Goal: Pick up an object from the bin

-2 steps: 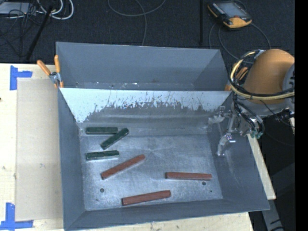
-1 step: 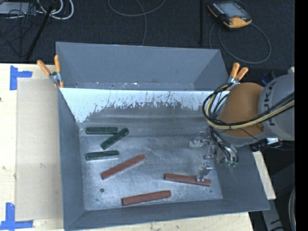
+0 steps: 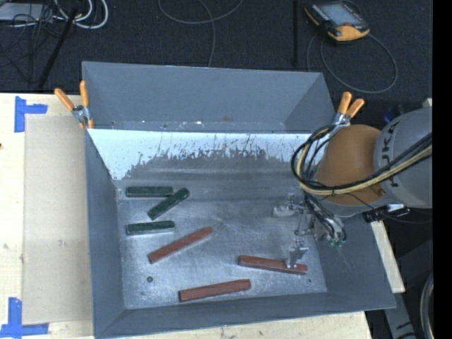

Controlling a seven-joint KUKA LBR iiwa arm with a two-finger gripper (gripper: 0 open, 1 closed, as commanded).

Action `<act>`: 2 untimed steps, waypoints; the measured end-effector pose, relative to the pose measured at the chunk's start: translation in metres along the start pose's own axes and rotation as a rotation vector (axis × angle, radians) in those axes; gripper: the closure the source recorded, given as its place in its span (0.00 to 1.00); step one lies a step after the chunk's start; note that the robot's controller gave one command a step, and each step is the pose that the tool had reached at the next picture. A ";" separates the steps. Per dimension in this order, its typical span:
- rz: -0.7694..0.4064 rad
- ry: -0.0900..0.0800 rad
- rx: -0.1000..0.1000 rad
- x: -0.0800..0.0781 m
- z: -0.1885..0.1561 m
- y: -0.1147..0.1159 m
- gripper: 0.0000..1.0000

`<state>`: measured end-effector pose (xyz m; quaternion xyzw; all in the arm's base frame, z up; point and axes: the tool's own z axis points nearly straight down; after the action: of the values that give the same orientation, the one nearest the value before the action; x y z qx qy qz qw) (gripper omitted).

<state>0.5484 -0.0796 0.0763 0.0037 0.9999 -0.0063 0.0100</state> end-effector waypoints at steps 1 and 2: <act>0.016 0.027 -0.006 0.058 -0.004 0.030 1.00; 0.019 -0.019 -0.009 0.050 -0.001 0.033 0.00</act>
Offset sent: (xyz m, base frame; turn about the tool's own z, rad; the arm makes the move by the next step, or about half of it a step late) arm 0.0000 0.0000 0.0000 0.0000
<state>0.4989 -0.0459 0.0761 0.0130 0.9997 -0.0017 0.0195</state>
